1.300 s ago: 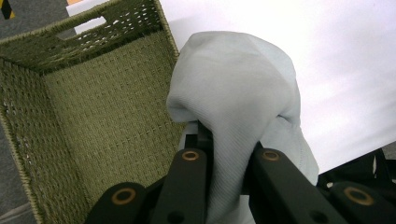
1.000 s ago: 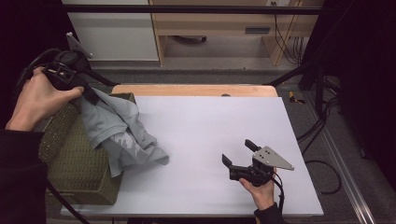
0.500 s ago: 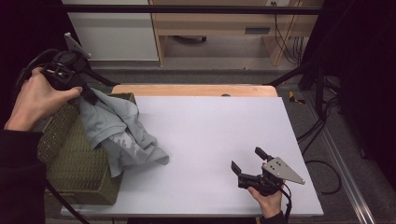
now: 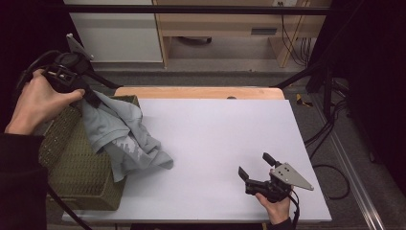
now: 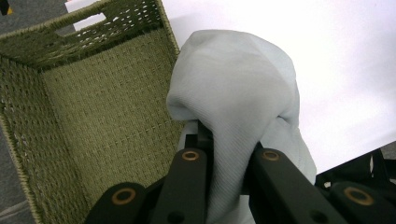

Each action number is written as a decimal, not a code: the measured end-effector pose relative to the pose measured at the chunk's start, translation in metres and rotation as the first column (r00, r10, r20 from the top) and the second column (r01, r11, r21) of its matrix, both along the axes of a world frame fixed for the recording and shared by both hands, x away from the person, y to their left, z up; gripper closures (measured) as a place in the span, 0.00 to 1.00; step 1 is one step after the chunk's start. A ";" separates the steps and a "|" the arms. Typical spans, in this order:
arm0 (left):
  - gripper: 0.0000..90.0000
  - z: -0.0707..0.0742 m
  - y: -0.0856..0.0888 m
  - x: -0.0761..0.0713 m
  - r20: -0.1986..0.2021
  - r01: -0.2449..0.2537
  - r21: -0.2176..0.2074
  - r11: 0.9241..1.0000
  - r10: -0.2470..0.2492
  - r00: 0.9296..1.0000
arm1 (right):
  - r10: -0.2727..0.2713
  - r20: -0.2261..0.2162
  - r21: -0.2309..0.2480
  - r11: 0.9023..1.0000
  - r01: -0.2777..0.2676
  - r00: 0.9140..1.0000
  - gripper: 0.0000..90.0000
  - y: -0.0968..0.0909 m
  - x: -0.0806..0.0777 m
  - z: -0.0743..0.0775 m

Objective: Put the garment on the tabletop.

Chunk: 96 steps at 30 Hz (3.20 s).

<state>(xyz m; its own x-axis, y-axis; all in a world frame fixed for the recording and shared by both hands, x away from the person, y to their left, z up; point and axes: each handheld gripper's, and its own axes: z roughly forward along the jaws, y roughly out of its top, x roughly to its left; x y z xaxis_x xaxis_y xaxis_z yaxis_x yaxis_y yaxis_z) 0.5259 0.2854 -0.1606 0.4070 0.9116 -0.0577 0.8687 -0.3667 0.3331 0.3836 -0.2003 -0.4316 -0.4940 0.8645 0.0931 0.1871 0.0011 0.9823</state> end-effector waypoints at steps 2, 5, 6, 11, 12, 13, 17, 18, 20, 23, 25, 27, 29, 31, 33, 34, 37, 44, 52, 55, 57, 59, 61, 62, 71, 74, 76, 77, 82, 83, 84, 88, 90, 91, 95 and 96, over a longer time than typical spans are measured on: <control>0.95 0.000 -0.002 0.000 0.001 0.002 -0.001 1.000 -0.002 1.000 | -0.002 -0.002 -0.002 1.000 0.002 1.000 0.03 -0.001 0.000 0.000; 0.95 0.001 -0.005 0.000 0.005 0.003 -0.004 1.000 -0.003 1.000 | -0.004 -0.006 0.001 1.000 0.004 1.000 0.03 -0.001 0.000 0.000; 0.95 0.001 -0.006 0.000 0.007 0.005 -0.006 1.000 -0.005 1.000 | -0.002 -0.007 0.002 1.000 0.002 1.000 0.03 -0.002 0.000 0.000; 0.95 0.003 -0.014 -0.002 0.009 0.018 -0.011 1.000 -0.018 1.000 | 0.002 -0.009 -0.006 1.000 -0.002 1.000 0.03 -0.001 0.000 -0.002; 0.95 0.004 -0.017 -0.002 0.011 0.023 -0.013 1.000 -0.023 1.000 | -0.001 -0.014 -0.009 1.000 0.001 1.000 0.03 -0.001 0.000 -0.002; 0.95 0.005 -0.019 -0.002 0.014 0.030 -0.013 0.999 -0.030 0.999 | 0.000 -0.015 -0.012 1.000 -0.001 1.000 0.03 -0.001 0.000 -0.002; 0.95 0.009 -0.031 -0.003 0.023 0.051 -0.022 0.998 -0.050 0.998 | 0.008 -0.014 -0.007 1.000 -0.008 1.000 0.03 -0.001 -0.001 -0.001; 0.95 0.010 -0.034 -0.003 0.027 0.057 -0.024 0.998 -0.056 0.998 | 0.009 -0.015 -0.009 1.000 -0.009 1.000 0.03 -0.001 -0.001 -0.001; 0.96 0.012 -0.041 -0.004 0.033 0.071 -0.025 0.997 -0.070 0.997 | 0.003 -0.017 -0.004 1.000 -0.004 1.000 0.03 0.000 -0.001 -0.001; 0.96 0.015 -0.052 -0.006 0.042 0.096 -0.029 0.995 -0.095 0.995 | 0.002 -0.017 -0.006 1.000 -0.002 1.000 0.03 -0.001 -0.002 0.000; 0.96 0.017 -0.060 -0.007 0.053 0.109 -0.031 0.994 -0.107 0.993 | 0.002 -0.019 -0.001 1.000 -0.002 1.000 0.03 -0.001 -0.002 0.000; 0.96 0.020 -0.068 -0.009 0.064 0.125 -0.035 0.992 -0.123 0.990 | 0.003 -0.015 -0.003 1.000 -0.003 1.000 0.03 -0.001 -0.002 0.000; 0.96 0.023 -0.074 -0.011 0.072 0.137 -0.033 0.990 -0.135 0.988 | 0.005 -0.018 -0.003 1.000 -0.005 1.000 0.03 -0.002 -0.002 0.000; 0.96 0.026 -0.081 -0.013 0.083 0.151 -0.037 0.988 -0.148 0.986 | 0.006 -0.016 -0.005 1.000 -0.006 1.000 0.03 -0.002 -0.001 0.000; 0.96 0.028 -0.089 -0.014 0.099 0.171 -0.040 0.984 -0.166 0.981 | 0.006 -0.025 -0.003 1.000 -0.006 1.000 0.03 -0.001 -0.001 0.000; 0.96 0.029 -0.094 -0.015 0.101 0.179 -0.040 0.983 -0.174 0.980 | 0.006 -0.017 -0.006 1.000 -0.006 1.000 0.03 -0.001 -0.001 0.000; 0.96 0.031 -0.107 -0.017 0.106 0.203 -0.040 0.978 -0.198 0.974 | 0.009 -0.021 -0.006 1.000 -0.009 1.000 0.03 -0.002 -0.001 0.000; 0.96 0.027 -0.142 -0.019 0.109 0.280 -0.034 0.960 -0.274 0.955 | 0.006 -0.025 0.003 1.000 -0.006 1.000 0.03 -0.003 -0.002 0.000; 0.96 0.010 -0.179 -0.017 0.089 0.335 -0.016 0.942 -0.333 0.939 | 0.011 -0.025 0.001 1.000 -0.011 1.000 0.03 -0.004 -0.002 -0.001; 0.96 0.004 -0.192 -0.016 0.087 0.362 -0.016 0.932 -0.360 0.929 | 0.007 -0.024 -0.003 1.000 -0.007 1.000 0.03 -0.004 -0.001 -0.001; 0.96 0.000 -0.201 -0.016 0.086 0.377 -0.016 0.926 -0.374 0.923 | 0.005 -0.021 0.003 1.000 -0.005 1.000 0.02 -0.004 -0.001 -0.001; 0.96 -0.003 -0.210 -0.016 0.081 0.403 -0.012 0.915 -0.400 0.913 | 0.003 -0.027 0.005 1.000 -0.003 1.000 0.02 -0.005 -0.001 -0.001; 0.96 -0.009 -0.218 -0.015 0.080 0.421 -0.017 0.907 -0.418 0.905 | 0.007 -0.023 0.004 1.000 -0.007 1.000 0.03 -0.006 -0.001 -0.001; 0.96 -0.012 -0.221 -0.015 0.079 0.432 -0.012 0.902 -0.430 0.900 | 0.005 -0.030 0.004 1.000 -0.005 1.000 0.03 -0.006 -0.002 -0.001; 0.96 -0.054 -0.242 -0.009 0.046 0.464 -0.031 0.885 -0.463 0.885 | 0.009 -0.028 0.004 1.000 -0.009 1.000 0.03 -0.007 -0.002 -0.002; 0.96 -0.070 -0.245 -0.006 0.029 0.478 -0.037 0.877 -0.478 0.878 | 0.011 -0.028 0.000 1.000 -0.011 1.000 0.03 -0.008 -0.002 -0.002; 0.96 -0.080 -0.247 -0.004 0.033 0.485 -0.041 0.874 -0.483 0.875 | 0.012 -0.034 0.013 1.000 -0.011 0.999 0.03 -0.006 -0.002 -0.002; 0.96 -0.084 -0.248 -0.004 0.037 0.483 -0.046 0.874 -0.482 0.875 | 0.008 -0.029 -0.001 1.000 -0.008 1.000 0.02 -0.007 -0.002 -0.002; 0.95 -0.108 -0.252 -0.003 0.041 0.490 -0.075 0.868 -0.489 0.872 | 0.013 -0.037 0.014 1.000 -0.012 0.999 0.02 -0.006 -0.002 -0.002; 0.95 -0.112 -0.253 -0.003 0.045 0.495 -0.074 0.865 -0.493 0.869 | 0.013 -0.037 0.014 1.000 -0.012 0.999 0.02 -0.006 -0.002 -0.002; 0.95 -0.116 -0.253 -0.003 0.039 0.496 -0.076 0.865 -0.494 0.868 | 0.013 -0.037 0.015 1.000 -0.012 0.999 0.02 -0.006 -0.002 -0.002; 0.95 -0.132 -0.256 -0.004 0.042 0.509 -0.092 0.856 -0.508 0.860 | 0.012 -0.037 0.015 1.000 -0.011 0.999 0.02 -0.006 -0.002 -0.002; 0.95 -0.141 -0.257 -0.005 0.043 0.519 -0.109 0.848 -0.517 0.855 | 0.010 -0.044 0.012 1.000 -0.009 0.999 0.02 -0.007 -0.002 -0.002; 0.95 -0.144 -0.257 -0.006 0.046 0.519 -0.115 0.847 -0.517 0.855 | 0.008 -0.037 0.002 1.000 -0.008 0.999 0.02 -0.007 -0.002 -0.002; 0.95 -0.160 -0.259 -0.009 0.066 0.530 -0.144 0.836 -0.526 0.848 | 0.008 -0.035 -0.001 1.000 -0.008 0.999 0.02 -0.007 -0.001 -0.003; 0.95 -0.164 -0.259 -0.010 0.065 0.530 -0.151 0.835 -0.526 0.848 | 0.008 -0.035 0.001 1.000 -0.008 0.999 0.02 -0.006 -0.002 -0.003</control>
<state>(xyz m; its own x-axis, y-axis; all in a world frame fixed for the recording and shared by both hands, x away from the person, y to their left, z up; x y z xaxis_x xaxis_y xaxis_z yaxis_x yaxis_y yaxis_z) 0.5158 0.0265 -0.3245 0.8264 0.5373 -0.1682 0.5507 -0.7093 0.4401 0.3821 -0.2068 -0.4343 -0.4972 0.8605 0.1109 0.2215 0.0023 0.9752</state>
